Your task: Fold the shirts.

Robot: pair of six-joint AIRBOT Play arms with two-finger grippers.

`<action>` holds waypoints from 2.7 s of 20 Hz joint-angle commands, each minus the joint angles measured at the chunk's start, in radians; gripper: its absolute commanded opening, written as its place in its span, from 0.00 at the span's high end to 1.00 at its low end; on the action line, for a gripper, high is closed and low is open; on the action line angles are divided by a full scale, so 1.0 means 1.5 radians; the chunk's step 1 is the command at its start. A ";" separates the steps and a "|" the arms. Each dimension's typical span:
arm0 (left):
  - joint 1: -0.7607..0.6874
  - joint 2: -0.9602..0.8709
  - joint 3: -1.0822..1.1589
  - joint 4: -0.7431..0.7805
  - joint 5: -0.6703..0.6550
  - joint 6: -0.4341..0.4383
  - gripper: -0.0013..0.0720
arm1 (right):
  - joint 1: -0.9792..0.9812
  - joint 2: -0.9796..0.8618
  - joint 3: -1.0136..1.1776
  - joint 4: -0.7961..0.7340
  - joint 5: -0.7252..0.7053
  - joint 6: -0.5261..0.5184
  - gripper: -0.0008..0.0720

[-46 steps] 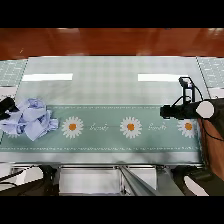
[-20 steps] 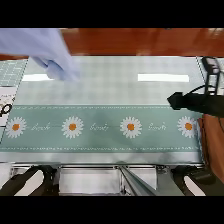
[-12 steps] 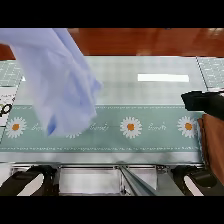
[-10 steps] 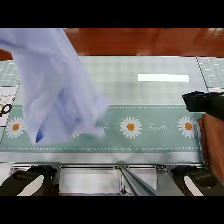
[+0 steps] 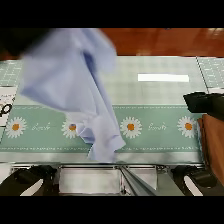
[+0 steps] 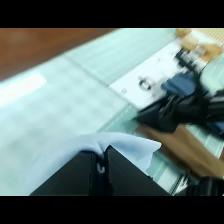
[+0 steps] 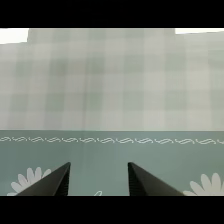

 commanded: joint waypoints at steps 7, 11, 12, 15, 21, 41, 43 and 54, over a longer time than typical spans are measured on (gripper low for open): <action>0.180 0.042 -0.542 0.123 0.008 0.001 0.95 | -0.001 -0.033 -0.037 0.027 0.015 -0.026 0.42; 0.263 -0.018 -0.637 0.124 -0.009 -0.035 0.31 | -0.001 -0.158 -0.082 0.143 -0.020 -0.082 0.42; 0.290 -0.030 -0.622 0.124 -0.026 -0.035 0.29 | -0.002 -0.193 -0.073 0.160 -0.035 -0.094 0.42; 0.400 -0.014 -0.557 0.124 -0.054 -0.013 0.29 | -0.071 -0.268 0.018 0.158 -0.030 -0.107 0.42; 0.592 0.044 -0.707 0.058 -0.056 -0.008 0.29 | -0.266 -0.272 -0.108 0.282 -0.062 -0.137 0.42; 0.746 -0.153 -0.641 0.121 -0.082 0.109 0.29 | -0.099 -0.373 -0.190 0.426 -0.060 -0.265 0.42; 0.755 -0.172 -0.650 0.139 -0.094 0.101 0.29 | -0.099 -0.373 -0.190 0.426 -0.060 -0.270 0.42; 0.580 -0.307 -0.683 -0.018 -0.099 0.149 0.88 | -0.094 -0.373 -0.190 0.538 -0.099 -0.308 0.42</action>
